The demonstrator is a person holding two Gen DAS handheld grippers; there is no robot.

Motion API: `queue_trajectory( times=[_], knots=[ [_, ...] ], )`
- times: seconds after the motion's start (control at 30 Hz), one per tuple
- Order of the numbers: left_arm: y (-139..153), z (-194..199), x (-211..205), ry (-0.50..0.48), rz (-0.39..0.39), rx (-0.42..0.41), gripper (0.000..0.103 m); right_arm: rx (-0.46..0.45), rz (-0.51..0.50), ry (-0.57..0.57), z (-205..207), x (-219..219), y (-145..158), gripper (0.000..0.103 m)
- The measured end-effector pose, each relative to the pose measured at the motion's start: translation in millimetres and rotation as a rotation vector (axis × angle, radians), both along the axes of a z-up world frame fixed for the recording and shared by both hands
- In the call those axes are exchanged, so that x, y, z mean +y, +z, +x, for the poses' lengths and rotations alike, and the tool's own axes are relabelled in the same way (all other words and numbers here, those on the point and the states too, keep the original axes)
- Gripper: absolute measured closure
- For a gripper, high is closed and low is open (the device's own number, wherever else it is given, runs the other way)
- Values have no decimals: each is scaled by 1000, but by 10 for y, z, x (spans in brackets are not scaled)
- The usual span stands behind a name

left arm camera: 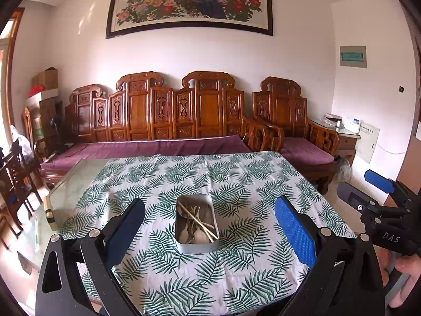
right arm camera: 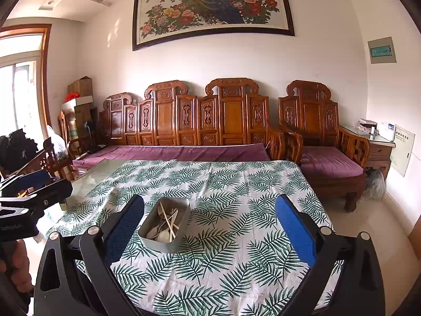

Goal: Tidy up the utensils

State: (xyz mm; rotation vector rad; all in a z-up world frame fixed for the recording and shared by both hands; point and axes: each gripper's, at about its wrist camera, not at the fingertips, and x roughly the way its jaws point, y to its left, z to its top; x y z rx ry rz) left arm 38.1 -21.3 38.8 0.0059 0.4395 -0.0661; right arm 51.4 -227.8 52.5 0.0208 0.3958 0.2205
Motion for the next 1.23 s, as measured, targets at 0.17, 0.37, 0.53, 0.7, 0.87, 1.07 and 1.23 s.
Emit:
queue_trajectory(
  times=[0.17,0.37,0.53,0.7,0.87,1.07,1.23],
  knots=[
    [8,3,-10,0,0,-1,8,0,1,0,-3,1,-2,3],
    [17,0,-14,2,0,-3,8,0,3,1,-8,3,-4,3],
    [16,1,-13,2,-2,-2,8,0,5,2,-11,3,-2,3],
    [19,2,-6,2,-2,-2,8,0,5,2,-10,1,-4,3],
    [16,1,-4,3,-3,-2,8,0,4,1,-10,0,-6,3],
    [14,-8,-12,6,-1,1,8,2,5,-1,-25,12,0,3],
    [15,-7,-29,8,-6,3,8,1,4,-1,-36,27,10,3]
  ],
)
